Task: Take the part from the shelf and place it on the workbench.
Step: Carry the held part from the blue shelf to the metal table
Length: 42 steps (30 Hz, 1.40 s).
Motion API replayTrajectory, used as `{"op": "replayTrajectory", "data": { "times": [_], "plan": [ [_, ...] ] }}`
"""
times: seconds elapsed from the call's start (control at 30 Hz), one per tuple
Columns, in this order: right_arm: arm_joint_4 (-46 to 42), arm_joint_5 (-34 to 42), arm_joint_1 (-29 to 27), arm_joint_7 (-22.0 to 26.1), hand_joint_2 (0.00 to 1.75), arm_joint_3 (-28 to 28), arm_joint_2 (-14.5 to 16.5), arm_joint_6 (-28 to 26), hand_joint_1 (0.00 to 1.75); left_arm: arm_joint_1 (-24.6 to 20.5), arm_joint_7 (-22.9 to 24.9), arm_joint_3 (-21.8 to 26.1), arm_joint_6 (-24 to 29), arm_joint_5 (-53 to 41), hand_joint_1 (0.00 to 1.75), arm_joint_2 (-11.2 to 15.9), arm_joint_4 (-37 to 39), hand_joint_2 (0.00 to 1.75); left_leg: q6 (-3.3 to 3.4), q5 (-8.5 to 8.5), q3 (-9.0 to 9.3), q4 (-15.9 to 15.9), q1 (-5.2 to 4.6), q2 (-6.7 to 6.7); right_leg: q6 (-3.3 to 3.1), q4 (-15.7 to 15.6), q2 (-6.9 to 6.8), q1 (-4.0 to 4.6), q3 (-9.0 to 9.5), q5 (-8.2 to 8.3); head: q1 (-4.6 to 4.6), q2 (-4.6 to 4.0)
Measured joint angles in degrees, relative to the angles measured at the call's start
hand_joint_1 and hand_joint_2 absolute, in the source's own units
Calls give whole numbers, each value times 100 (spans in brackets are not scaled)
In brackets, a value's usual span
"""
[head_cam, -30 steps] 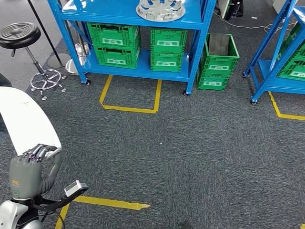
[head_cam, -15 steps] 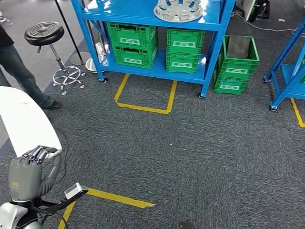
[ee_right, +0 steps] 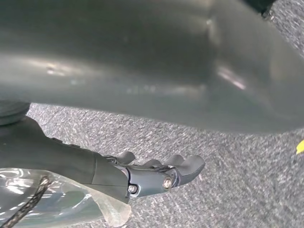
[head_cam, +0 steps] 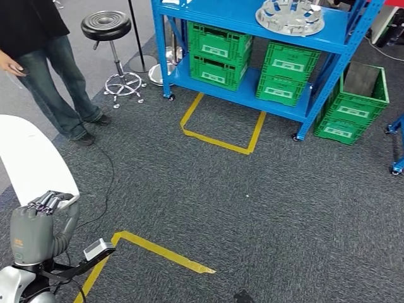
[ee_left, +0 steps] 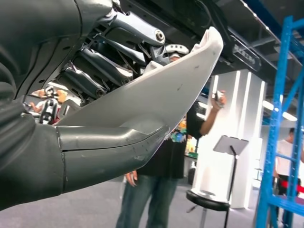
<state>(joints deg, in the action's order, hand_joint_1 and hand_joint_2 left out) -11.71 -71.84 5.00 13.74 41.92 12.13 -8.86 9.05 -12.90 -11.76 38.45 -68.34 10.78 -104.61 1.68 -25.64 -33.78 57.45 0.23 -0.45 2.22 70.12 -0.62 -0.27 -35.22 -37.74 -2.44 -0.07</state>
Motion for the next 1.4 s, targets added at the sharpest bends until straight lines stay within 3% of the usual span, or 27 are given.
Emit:
{"op": "replayTrajectory", "data": {
  "times": [0.03, 0.07, 0.1, 0.13, 0.2, 0.27, 0.33, 0.4, 0.5, 0.53, 0.57, 0.6, 0.63, 0.7, 0.77, 0.83, 0.9, 0.97, 1.03, 1.07, 1.1, 1.13, 1.2, 1.23, 1.3, 1.37, 1.4],
  "plan": [
    [0, 0, -10, 1, 0, 0, -1, 1, 0, 4, 0, 0, 0, -1, 175, -1, 0, 175, 6, 3, -6, 1, -7, -72, -8, 289, 32, 3, -160, -61, -1, 0],
    [0, 0, -17, 1, 0, 0, -1, 1, 0, 6, 0, 0, 0, -1, 175, -2, 0, 175, 8, 5, -8, 4, -14, -149, -22, 365, 49, 7, -225, -2, -1, 0],
    [0, 1, -19, 1, 0, 0, -2, 1, 0, 8, 0, 0, 0, -1, 175, -2, 0, 175, 8, 6, -3, 7, -20, -227, -43, 197, 69, 10, -172, 169, 0, 0],
    [-1, 1, -16, 2, 0, 0, -2, 1, 0, 8, 0, 0, 0, -1, 175, -3, 0, 175, 8, 7, 4, 11, -25, -302, -73, -169, 121, 12, -21, 410, -1, 0],
    [-1, 1, -7, 7, 0, 0, -2, 1, 0, 2, 0, 0, 0, -1, 175, -3, 0, 175, -8, 11, 1, 30, -34, -437, -133, -955, 364, 1, 327, 740, 5, 0],
    [-1, 1, 3, 10, 0, 0, -1, 2, 0, -2, 0, 1, 0, 0, 175, -4, 0, 175, -62, 35, -44, 43, -21, -557, -161, -1280, 505, 0, 492, 788, 11, 0],
    [0, 0, 7, 11, 0, -1, 5, 4, 0, 15, 0, 4, 0, 0, 175, -2, -2, 175, -137, 66, -91, 42, 1, -673, -185, -1319, 401, -4, 526, 809, 8, 0],
    [-2, 1, 5, 16, 0, -2, 12, 4, 0, 25, 0, 12, 1, -1, 175, 5, -7, 175, -201, -47, -173, 202, -9, -541, -234, -1373, 259, -32, 552, 846, 34, 0],
    [-5, 0, -6, 25, 0, -4, 15, 6, 0, 0, 0, 22, 2, -1, 175, 9, -8, 175, -299, -584, -617, 1210, 12, -101, -279, -1399, 5, -34, 571, 847, 94, 0],
    [-5, 0, -12, 25, 0, -4, 15, 7, 0, 2, 0, 22, 2, -1, 175, 6, -7, 175, -328, -702, -756, 1529, 32, -40, -283, -1398, -79, -31, 572, 839, 95, 0],
    [-5, -1, -13, 25, 0, -4, 15, 7, 0, 7, 0, 24, 2, -1, 175, 4, -7, 175, -351, -707, -803, 1658, 53, -10, -281, -1396, -159, -30, 575, 830, 97, 0],
    [-5, -1, -9, 25, 0, -4, 15, 8, 0, 10, 0, 29, 2, -1, 175, 4, -7, 175, -367, -606, -740, 1564, 71, 16, -274, -1395, -233, -31, 583, 820, 97, 0],
    [-5, -2, -3, 25, 0, -5, 16, 9, 0, 10, 0, 36, 2, -1, 175, 4, -7, 175, -374, -422, -565, 1252, 83, 67, -261, -1394, -304, -32, 601, 805, 98, 0],
    [-5, -2, 3, 25, 0, -7, 17, 10, 0, -1, 0, 46, 2, -1, 175, 4, -7, 175, -352, -115, -136, 445, 60, 324, -212, -1383, -428, -11, 642, 762, 102, 0],
    [-5, -3, 8, 26, 0, -9, 17, 10, 0, -16, 0, 49, 5, -1, 175, 3, -7, 175, -282, -54, 43, 63, 11, 496, -157, -1371, -543, 24, 661, 723, 104, 0],
    [-5, -5, 20, 26, 0, -11, 18, 10, 0, -11, 0, 54, 10, 0, 175, 3, -7, 175, -197, -67, 17, 52, -10, 398, -101, -1374, -656, 32, 677, 697, 106, 0],
    [-6, -8, 36, 27, 0, -16, 18, 10, 0, -7, 0, 57, 13, 0, 175, 3, -7, 175, -119, -47, 14, 23, 5, 265, -39, -1242, -463, 5, 626, 565, 98, 0],
    [-5, -9, 36, 28, 0, -21, 17, 10, 0, -23, 0, 57, 15, -1, 175, 1, -7, 175, -52, -28, 14, 0, 24, 140, -14, -674, -93, -20, 355, 246, 78, 0],
    [-5, -9, 10, 26, 0, -27, 17, 10, 0, -29, 0, 56, 15, -1, 175, -3, -7, 175, -23, -26, 6, 2, 19, 0, -16, 93, 41, -25, -37, -34, 70, 0],
    [-5, -9, -5, 25, 0, -31, 17, 10, 0, -27, 0, 55, 15, -1, 175, -5, -7, 175, -21, -27, 7, 5, 15, -81, -17, 296, 53, -25, -168, -38, 70, 0],
    [-5, -9, -13, 25, 0, -37, 17, 9, 0, -26, 0, 55, 15, 0, 175, -5, -7, 175, -21, -28, 12, 10, 14, -167, -19, 280, 59, -26, -203, 78, 69, 0],
    [-5, -8, -13, 25, 0, -42, 16, 7, 0, -25, 0, 55, 15, 1, 175, -5, -7, 175, -25, -31, 17, 19, 15, -252, -27, 46, 82, -30, -137, 291, 69, 0],
    [-5, -8, -6, 25, 0, -51, 15, 2, 0, -27, -1, 55, 15, 4, 175, -6, -7, 175, -56, -46, 10, 54, 17, -401, -50, -702, 319, -55, 138, 713, 71, 0],
    [-5, -8, -3, 25, 0, -54, 16, 0, 0, -31, -2, 55, 15, 9, 175, -7, -7, 175, -82, -51, -14, 81, 18, -467, -61, -987, 451, -71, 264, 809, 73, 0],
    [-5, -9, -7, 25, 0, -57, 17, -1, 0, -28, -5, 55, 16, 27, 175, -10, -7, 175, -156, -30, -79, 102, 35, -593, -80, -1172, 576, -75, 363, 806, 77, 0],
    [-5, -7, -10, 25, 0, -60, 21, -3, 0, -5, -8, 57, 16, 47, 175, -13, -7, 175, -228, -11, -119, 105, 57, -658, -125, -1208, 448, -70, 392, 822, 78, 0],
    [-6, -5, -8, 25, 0, -60, 23, -5, 0, 1, -9, 58, 15, 55, 175, -11, -7, 175, -256, -55, -152, 171, 52, -570, -155, -1227, 374, -75, 409, 833, 86, 0]
  ]
}}
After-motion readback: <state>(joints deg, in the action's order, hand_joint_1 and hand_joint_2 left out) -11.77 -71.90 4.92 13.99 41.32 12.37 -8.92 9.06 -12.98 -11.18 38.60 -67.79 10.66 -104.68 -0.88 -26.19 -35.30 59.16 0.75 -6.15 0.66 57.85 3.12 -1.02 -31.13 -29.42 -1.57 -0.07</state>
